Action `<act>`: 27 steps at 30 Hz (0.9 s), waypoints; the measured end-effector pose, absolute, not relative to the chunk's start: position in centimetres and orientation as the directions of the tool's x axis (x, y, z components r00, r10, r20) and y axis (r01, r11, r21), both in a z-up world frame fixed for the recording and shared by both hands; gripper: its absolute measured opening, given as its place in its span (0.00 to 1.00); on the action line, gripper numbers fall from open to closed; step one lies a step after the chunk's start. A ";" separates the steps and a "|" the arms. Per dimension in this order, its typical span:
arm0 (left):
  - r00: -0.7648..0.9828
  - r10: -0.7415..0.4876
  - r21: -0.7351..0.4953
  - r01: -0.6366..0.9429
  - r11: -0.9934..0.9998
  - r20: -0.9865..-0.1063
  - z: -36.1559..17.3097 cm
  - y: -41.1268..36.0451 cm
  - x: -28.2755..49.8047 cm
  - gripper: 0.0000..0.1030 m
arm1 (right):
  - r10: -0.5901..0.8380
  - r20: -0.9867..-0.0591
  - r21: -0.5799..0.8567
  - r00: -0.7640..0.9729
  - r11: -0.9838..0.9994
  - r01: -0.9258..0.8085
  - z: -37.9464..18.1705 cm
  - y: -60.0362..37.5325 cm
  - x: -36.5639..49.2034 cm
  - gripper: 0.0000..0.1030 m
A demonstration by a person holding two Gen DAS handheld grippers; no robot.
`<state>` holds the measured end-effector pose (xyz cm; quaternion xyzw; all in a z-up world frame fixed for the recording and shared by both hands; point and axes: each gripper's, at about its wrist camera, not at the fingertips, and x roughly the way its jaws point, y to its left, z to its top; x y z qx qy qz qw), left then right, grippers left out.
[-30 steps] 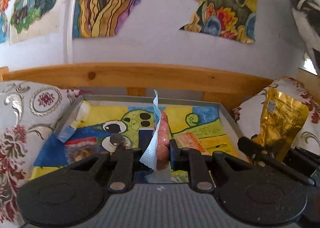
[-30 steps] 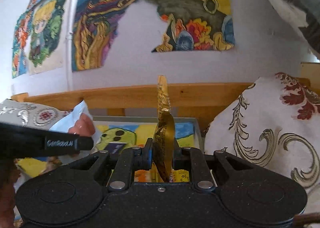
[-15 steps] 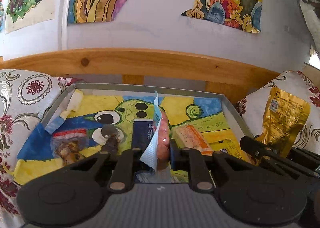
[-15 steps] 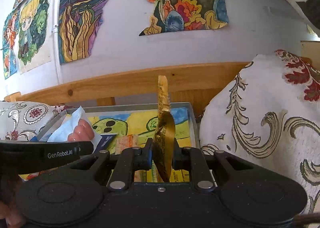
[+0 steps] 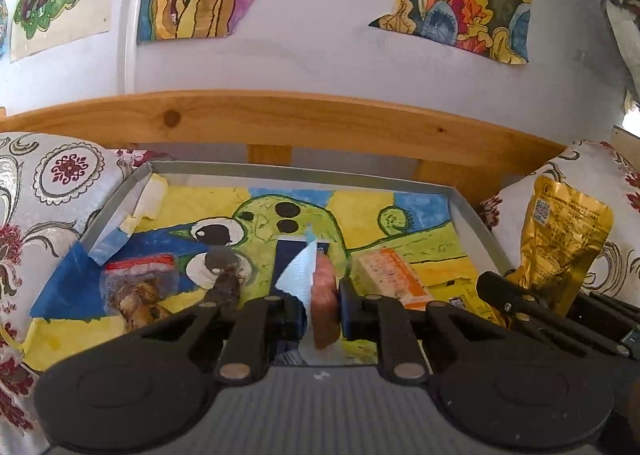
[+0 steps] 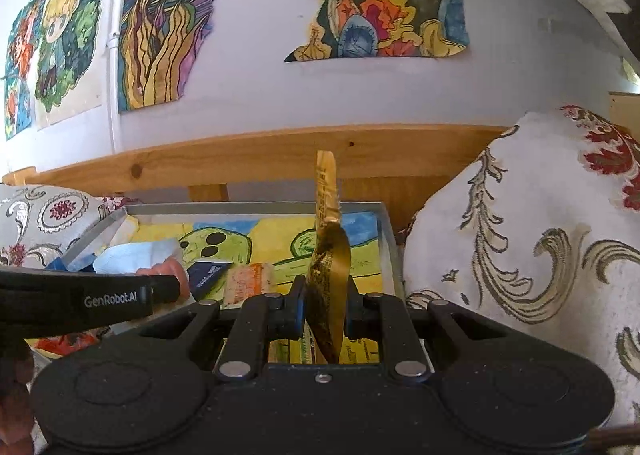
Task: Organize snacks
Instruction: 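Lower both held items over the grey tray, then open both tools to release the items into the tray and lift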
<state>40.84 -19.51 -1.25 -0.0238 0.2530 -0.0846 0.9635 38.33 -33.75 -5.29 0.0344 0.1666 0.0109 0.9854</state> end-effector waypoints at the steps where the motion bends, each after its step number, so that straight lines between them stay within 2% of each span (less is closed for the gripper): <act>1: 0.857 -0.172 -0.088 0.148 0.985 -0.485 -1.3 -19.3 40.9 0.19 | 0.032 -0.326 0.065 0.945 0.998 -0.012 -5.3 -33.6 38.5 0.18; 3: 0.858 -0.163 -0.085 0.139 0.987 -0.488 -1.3 -19.0 41.0 0.22 | 0.033 -0.325 0.048 0.945 0.999 -0.018 -5.5 -33.2 38.7 0.20; 5: 0.857 -0.161 -0.091 0.133 0.987 -0.489 -1.4 -18.5 41.0 0.27 | 0.027 -0.319 0.024 0.947 1.000 -0.020 -5.6 -32.7 38.8 0.26; 6: 0.858 -0.159 -0.094 0.129 0.987 -0.488 -1.4 -18.3 41.0 0.30 | 0.026 -0.314 0.018 0.949 1.000 -0.021 -5.6 -32.6 38.8 0.34; 7: 0.860 -0.153 -0.095 0.122 0.988 -0.488 -1.4 -18.0 41.0 0.36 | 0.028 -0.305 0.015 0.952 1.000 -0.025 -5.5 -32.4 38.8 0.44; 8: 0.862 -0.148 -0.097 0.115 0.989 -0.484 -1.4 -17.7 40.9 0.44 | 0.033 -0.298 0.015 0.954 0.999 -0.030 -5.4 -32.3 38.7 0.49; 10: 0.870 -0.141 -0.114 0.098 0.989 -0.472 -1.3 -17.0 40.6 0.55 | 0.037 -0.283 0.015 0.959 0.999 -0.034 -5.2 -32.1 38.6 0.65; 13: 0.882 -0.135 -0.144 0.077 0.987 -0.451 -1.0 -15.8 40.1 0.69 | 0.039 -0.252 0.019 0.967 0.999 -0.035 -4.7 -32.0 38.3 0.79; 16: 0.899 -0.114 -0.163 0.049 0.985 -0.422 -0.3 -14.8 39.4 0.80 | 0.053 -0.225 0.044 0.973 0.998 -0.044 -4.0 -32.1 37.8 0.86; 19: 0.913 -0.099 -0.181 0.028 0.983 -0.397 0.6 -13.8 38.6 0.86 | 0.072 -0.196 0.072 0.978 0.996 -0.059 -3.1 -32.2 37.1 0.95; 23: 0.930 -0.067 -0.183 0.000 0.983 -0.361 2.0 -12.7 37.1 0.95 | 0.091 -0.170 0.101 0.981 0.992 -0.075 -1.6 -32.0 36.0 0.97; 27: 0.944 -0.034 -0.195 -0.032 0.980 -0.327 3.5 -11.5 35.3 0.99 | 0.081 -0.154 0.096 0.985 0.993 -0.067 -0.2 -31.8 34.4 0.99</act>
